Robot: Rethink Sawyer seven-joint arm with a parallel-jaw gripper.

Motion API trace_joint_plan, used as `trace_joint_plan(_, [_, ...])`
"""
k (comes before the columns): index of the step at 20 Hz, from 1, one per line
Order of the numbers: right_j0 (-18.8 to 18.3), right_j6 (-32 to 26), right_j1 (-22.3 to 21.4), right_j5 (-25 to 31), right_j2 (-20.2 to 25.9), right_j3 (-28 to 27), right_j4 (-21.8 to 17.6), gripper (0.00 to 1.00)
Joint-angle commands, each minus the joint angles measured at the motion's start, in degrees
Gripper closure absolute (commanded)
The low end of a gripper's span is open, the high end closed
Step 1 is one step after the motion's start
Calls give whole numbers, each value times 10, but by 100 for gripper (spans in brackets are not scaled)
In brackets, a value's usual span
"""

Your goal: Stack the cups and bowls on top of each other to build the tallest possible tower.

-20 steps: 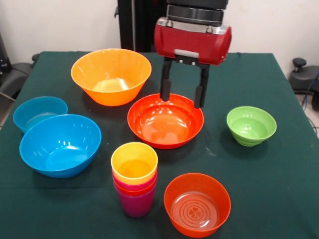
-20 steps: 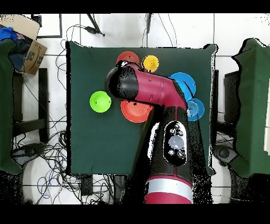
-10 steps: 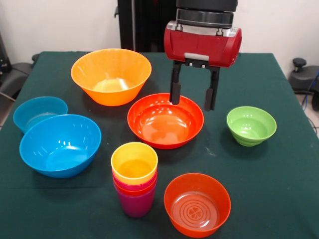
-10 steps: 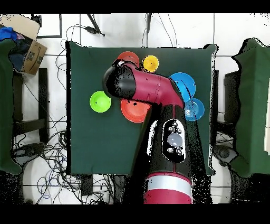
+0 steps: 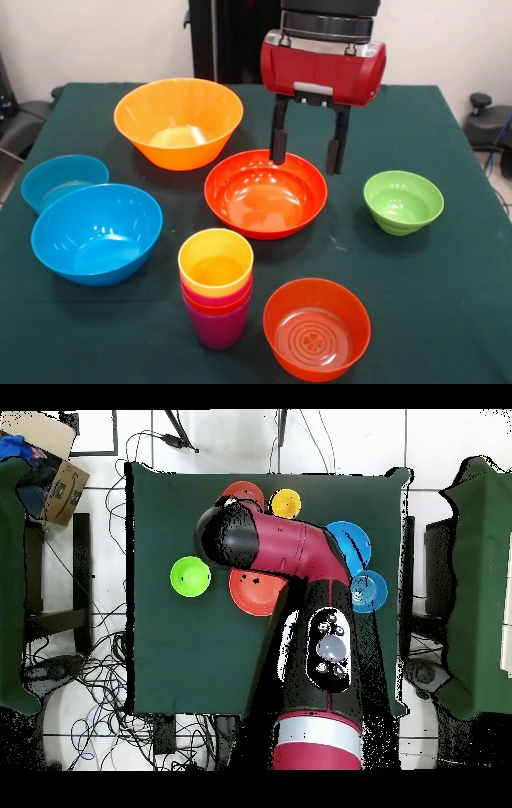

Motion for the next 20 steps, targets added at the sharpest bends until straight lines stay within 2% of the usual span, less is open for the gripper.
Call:
trace_joint_plan(1, [35,121,35,28,8,35,23,0])
trace_joint_plan(9, [49,141,39,-18,21,94,62,0])
trace_joint_plan(13, [61,147,49,-29,15,95,70,0])
trace_joint_plan(20, [60,142,66,-45,41,117,87,0])
